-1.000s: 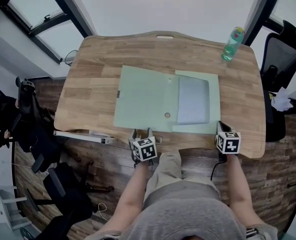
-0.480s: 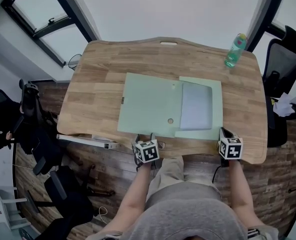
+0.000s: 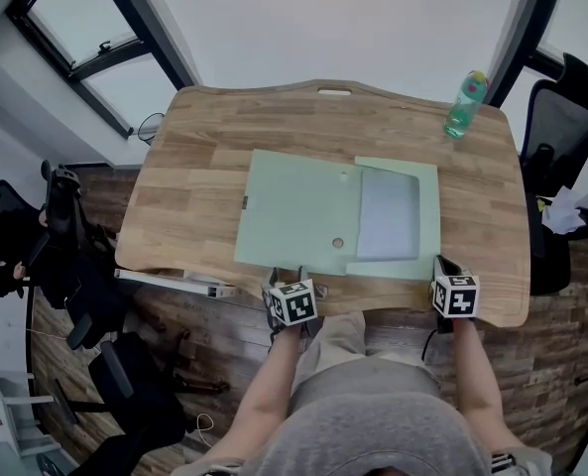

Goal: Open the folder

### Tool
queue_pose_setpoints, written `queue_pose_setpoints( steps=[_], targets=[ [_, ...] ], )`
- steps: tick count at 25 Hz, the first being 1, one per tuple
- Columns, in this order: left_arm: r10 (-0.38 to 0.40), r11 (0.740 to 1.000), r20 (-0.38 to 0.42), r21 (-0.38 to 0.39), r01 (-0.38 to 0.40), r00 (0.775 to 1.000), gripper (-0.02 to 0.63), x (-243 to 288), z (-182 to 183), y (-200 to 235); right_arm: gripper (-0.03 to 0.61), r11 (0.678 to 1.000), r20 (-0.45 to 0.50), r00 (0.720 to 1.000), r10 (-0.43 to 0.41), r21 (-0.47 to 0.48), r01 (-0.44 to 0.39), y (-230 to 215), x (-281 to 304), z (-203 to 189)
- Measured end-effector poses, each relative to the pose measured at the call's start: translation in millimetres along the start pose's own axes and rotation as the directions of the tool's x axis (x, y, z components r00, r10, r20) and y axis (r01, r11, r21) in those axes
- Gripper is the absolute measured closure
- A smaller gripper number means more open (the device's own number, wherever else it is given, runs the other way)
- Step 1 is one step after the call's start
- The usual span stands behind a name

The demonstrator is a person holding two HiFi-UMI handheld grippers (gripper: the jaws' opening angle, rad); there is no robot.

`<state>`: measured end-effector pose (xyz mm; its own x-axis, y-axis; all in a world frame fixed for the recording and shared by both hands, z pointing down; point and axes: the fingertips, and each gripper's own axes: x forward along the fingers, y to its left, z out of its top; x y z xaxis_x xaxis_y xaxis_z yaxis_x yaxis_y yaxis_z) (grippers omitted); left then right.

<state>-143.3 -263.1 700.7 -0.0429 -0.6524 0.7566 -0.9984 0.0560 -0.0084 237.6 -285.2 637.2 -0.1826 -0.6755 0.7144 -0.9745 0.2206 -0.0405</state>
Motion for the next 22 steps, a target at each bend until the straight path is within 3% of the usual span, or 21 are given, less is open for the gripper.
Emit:
queue_pose_setpoints(
  steps=[9, 14, 17, 22],
  targets=[
    [-0.035, 0.999, 0.102, -0.013, 0.036, 0.994, 0.337, -20, 20, -5, 0.578, 1.0, 0.033, 0.999, -0.027, -0.003, 0.027, 1, -2, 1],
    [-0.065, 0.997, 0.153, -0.03, 0.071, 0.986, 0.384, -39, 36, -13, 0.578, 0.999, 0.072, 0.997, -0.01, -0.047, 0.014, 14, -12, 9],
    [-0.064, 0.997, 0.187, -0.04, 0.073, 0.98, 0.452, -54, 45, -16, 0.578, 0.999, 0.116, 0.993, 0.025, -0.047, -0.019, 30, -24, 17],
    [-0.089, 0.994, 0.226, -0.041, 0.101, 0.97, 0.505, -81, 51, -24, 0.578, 0.991, 0.18, 0.976, 0.122, -0.078, -0.109, 70, -48, 28]
  ],
)
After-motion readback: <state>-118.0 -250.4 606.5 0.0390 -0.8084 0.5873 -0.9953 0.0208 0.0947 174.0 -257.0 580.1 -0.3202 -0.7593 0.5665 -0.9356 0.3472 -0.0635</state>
